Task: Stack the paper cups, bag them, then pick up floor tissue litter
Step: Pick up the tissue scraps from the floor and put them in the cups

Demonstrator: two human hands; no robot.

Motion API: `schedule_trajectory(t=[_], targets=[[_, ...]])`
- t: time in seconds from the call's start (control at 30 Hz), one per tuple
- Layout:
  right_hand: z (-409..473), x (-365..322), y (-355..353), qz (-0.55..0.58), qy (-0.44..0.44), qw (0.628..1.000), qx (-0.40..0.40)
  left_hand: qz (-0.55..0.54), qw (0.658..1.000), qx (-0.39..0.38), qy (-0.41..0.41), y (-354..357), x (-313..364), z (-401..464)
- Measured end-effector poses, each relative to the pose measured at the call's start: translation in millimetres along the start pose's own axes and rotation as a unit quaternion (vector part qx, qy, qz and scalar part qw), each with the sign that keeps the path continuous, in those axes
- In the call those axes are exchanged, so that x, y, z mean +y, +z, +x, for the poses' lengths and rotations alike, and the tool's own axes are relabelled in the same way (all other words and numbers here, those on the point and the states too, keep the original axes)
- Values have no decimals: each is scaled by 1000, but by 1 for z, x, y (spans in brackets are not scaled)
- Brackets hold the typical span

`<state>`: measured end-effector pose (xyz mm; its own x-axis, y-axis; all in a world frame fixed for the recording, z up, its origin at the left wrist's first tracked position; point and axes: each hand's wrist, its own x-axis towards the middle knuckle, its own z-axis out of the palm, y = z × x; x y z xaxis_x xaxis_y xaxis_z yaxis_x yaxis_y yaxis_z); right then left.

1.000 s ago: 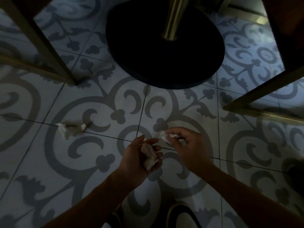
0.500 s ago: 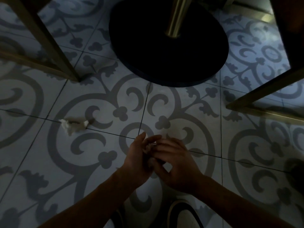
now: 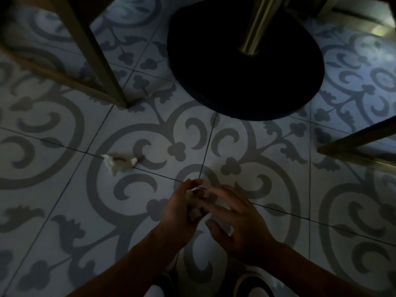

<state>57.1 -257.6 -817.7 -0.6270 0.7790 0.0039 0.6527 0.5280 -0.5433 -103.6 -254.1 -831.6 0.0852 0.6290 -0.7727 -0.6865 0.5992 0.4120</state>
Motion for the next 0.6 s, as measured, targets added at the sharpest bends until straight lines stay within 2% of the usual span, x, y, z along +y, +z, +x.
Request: schedule_trajectory(t=[0.17,0.4,0.6], targets=[[21,2,3,4,-23,1000,17,-60,998,18,29,-16,18,-10],[73,-4,19,5,-39,999,-17,-135,986,69,63,-50,41,-23],[122,-23,32,-3,-106,993,-53,-205,968,107,93,-79,53,-34]])
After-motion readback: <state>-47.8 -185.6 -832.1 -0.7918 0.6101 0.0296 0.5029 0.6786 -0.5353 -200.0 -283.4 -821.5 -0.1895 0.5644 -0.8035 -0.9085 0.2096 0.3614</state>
